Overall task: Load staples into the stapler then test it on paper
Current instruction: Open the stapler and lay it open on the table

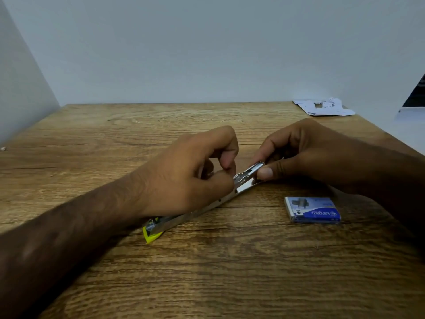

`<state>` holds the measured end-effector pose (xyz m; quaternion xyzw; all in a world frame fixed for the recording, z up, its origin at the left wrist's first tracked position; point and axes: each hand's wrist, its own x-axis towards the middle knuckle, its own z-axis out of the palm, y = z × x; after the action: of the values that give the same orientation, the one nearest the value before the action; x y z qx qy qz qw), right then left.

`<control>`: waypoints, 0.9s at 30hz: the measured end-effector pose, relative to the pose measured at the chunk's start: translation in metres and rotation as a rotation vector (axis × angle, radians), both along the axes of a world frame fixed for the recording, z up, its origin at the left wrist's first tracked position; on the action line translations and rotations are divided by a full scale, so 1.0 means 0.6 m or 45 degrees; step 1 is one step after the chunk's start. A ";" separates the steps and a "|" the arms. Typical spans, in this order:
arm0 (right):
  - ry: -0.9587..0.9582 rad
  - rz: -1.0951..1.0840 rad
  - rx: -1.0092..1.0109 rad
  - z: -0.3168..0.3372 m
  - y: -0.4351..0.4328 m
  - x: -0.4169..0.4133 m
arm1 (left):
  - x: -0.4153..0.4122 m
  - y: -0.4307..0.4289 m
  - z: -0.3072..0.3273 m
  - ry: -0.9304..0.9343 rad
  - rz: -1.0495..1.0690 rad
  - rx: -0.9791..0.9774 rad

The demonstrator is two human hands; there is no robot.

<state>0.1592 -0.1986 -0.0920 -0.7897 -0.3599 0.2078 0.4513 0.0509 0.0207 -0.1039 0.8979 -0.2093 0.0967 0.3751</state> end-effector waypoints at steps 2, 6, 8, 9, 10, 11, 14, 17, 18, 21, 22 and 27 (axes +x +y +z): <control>-0.016 0.008 0.033 -0.002 0.000 0.000 | -0.002 0.002 -0.002 0.068 0.009 -0.005; -0.138 0.013 0.150 -0.008 0.004 -0.004 | 0.003 0.002 -0.002 0.297 0.122 -0.115; -0.225 -0.003 0.221 -0.007 0.006 -0.005 | 0.004 0.002 0.003 0.402 0.119 -0.094; -0.272 -0.001 0.239 -0.006 0.007 -0.006 | 0.003 0.003 0.007 0.453 0.103 -0.084; -0.309 0.007 0.251 -0.006 0.008 -0.007 | 0.003 0.005 0.010 0.502 0.089 -0.092; -0.333 0.019 0.264 -0.005 0.008 -0.008 | 0.003 0.007 0.013 0.551 0.078 -0.105; -0.395 0.037 0.289 0.000 0.011 -0.012 | 0.003 0.014 0.018 0.659 0.030 -0.132; -0.585 0.007 0.274 0.008 0.014 -0.020 | 0.003 0.015 0.019 0.644 0.046 -0.213; -0.686 -0.001 0.254 0.010 0.015 -0.023 | 0.003 0.016 0.017 0.630 0.048 -0.221; -0.861 -0.026 0.252 0.010 0.018 -0.030 | 0.003 0.017 0.014 0.621 0.035 -0.248; -0.870 -0.038 0.256 0.009 0.019 -0.032 | 0.002 0.016 0.012 0.618 0.042 -0.263; -1.059 -0.035 0.170 0.009 0.017 -0.037 | 0.003 0.008 0.005 0.551 0.192 -0.346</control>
<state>0.1368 -0.1883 -0.0869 -0.7800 -0.5136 -0.1584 0.3205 0.0529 0.0252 -0.1011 0.8522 -0.0418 -0.0425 0.5198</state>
